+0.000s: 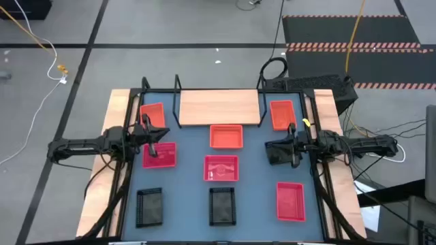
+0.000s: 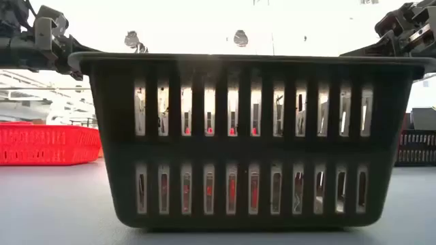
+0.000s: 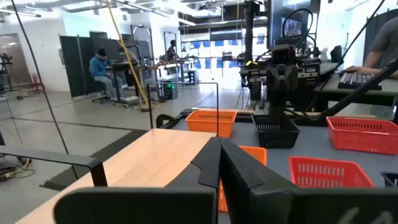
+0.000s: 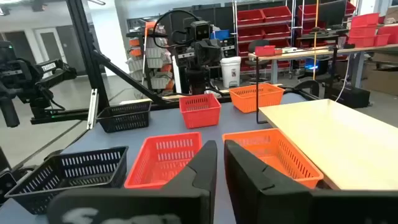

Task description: Stack baskets on shelf by color

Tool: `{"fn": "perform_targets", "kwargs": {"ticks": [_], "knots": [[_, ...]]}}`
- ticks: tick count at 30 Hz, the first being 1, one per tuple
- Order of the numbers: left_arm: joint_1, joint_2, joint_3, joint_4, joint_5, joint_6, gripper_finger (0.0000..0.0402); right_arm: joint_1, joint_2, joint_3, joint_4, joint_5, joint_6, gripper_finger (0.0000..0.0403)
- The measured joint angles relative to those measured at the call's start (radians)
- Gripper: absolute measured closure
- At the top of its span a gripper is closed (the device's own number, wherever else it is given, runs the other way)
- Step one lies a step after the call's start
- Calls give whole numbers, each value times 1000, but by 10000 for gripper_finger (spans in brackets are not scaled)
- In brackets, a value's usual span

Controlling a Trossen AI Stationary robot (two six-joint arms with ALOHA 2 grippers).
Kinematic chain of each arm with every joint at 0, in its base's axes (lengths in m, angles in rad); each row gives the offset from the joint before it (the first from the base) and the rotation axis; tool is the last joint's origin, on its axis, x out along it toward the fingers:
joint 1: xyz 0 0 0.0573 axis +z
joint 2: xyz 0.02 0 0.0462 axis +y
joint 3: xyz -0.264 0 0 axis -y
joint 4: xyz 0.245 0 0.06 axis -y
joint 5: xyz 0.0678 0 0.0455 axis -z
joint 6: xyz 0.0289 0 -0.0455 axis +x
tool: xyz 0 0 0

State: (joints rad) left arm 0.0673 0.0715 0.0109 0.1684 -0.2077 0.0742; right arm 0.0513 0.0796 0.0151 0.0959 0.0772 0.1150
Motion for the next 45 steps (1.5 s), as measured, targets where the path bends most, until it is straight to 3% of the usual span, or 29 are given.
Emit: {"fn": "perform_targets", "kwargs": {"ticks": [39, 45], "knots": [[0, 0, 0, 0, 0, 0, 394, 0, -2, 0, 0, 0, 0, 376], [0, 0, 0, 0, 0, 0, 394, 0, -2, 0, 7, 28, -70, 376]]}}
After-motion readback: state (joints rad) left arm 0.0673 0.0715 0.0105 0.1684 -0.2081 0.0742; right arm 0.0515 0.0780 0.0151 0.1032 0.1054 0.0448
